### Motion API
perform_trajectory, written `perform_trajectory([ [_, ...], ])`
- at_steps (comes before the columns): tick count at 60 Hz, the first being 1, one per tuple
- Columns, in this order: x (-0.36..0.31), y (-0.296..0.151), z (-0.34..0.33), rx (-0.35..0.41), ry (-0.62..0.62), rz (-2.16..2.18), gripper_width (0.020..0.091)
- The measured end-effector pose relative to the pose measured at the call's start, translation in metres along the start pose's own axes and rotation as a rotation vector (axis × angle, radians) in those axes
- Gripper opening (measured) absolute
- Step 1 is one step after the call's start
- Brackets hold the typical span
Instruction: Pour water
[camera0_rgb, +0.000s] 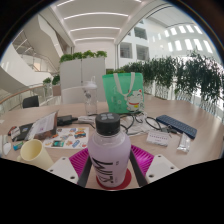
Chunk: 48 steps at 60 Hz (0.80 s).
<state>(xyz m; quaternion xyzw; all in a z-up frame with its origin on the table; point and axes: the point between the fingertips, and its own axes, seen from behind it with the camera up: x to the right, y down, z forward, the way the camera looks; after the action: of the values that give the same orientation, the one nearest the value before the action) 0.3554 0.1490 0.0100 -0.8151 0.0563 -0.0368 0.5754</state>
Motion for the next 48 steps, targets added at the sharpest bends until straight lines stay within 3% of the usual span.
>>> perform_trajectory([
  [3,0.001,-0.002,-0.01,-0.017,0.004,-0.001,0.0847],
  [4,0.001,-0.003,-0.014,-0.016,0.002,0.0,0.0857],
  [17,-0.011,-0.001,-0.1,-0.051,0.015,0.042,0.0836],
  [33,-0.06,-0.009,-0.288,-0.089,0.039,0.017,0.0837],
  [48,-0.1,-0.03,-0.447,-0.067,0.094,-0.061,0.0841],
])
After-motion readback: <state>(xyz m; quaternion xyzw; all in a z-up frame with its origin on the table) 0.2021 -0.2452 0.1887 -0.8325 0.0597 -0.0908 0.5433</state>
